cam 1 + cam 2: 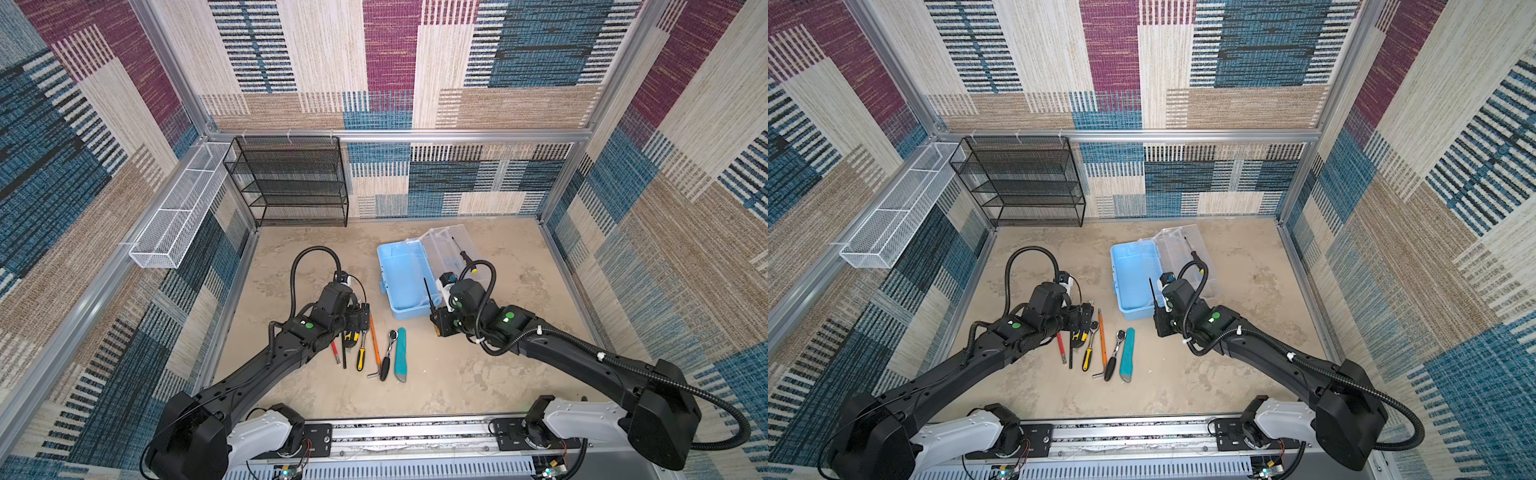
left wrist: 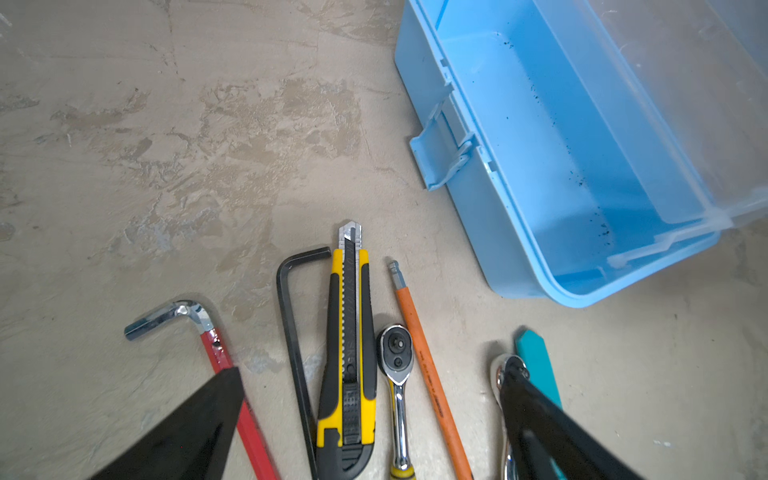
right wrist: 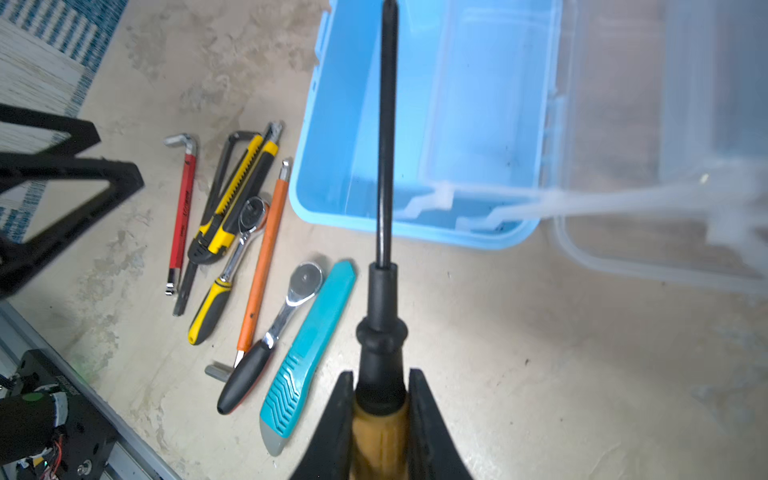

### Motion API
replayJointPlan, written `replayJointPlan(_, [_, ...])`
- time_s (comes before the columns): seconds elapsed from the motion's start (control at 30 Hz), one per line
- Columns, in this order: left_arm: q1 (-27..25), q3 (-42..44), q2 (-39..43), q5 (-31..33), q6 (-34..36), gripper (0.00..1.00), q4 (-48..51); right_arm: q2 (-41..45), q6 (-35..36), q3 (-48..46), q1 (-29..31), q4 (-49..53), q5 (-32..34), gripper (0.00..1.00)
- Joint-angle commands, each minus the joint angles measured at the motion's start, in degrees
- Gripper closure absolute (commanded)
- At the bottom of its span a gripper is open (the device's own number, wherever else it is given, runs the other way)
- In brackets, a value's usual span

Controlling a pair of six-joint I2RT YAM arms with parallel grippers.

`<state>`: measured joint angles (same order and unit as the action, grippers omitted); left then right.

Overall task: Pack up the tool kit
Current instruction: 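Lift the yellow-handled screwdriver and carry it over the blue box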

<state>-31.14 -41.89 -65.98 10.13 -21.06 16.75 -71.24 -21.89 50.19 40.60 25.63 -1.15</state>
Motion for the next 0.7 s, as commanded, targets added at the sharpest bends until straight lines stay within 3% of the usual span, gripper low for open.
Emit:
replayJointPlan(0.0, [0.0,-0.7,-0.1,0.0,-0.4,0.0,-0.9,-1.5,6.4,3.5,-4.1,1.1,-0.5,0.9])
replayJointPlan(0.37, [0.0,-1.5,-2.0,0.0,-0.5,0.0,-0.5,-10.4,20.3,19.1,-21.0,3.1,-1.3,0.9])
replayJointPlan(0.67, [0.0,-1.7,-2.6,0.5,-0.2,0.0,-0.4,-20.3,26.2,27.3,-26.7,4.3,3.3,0.9])
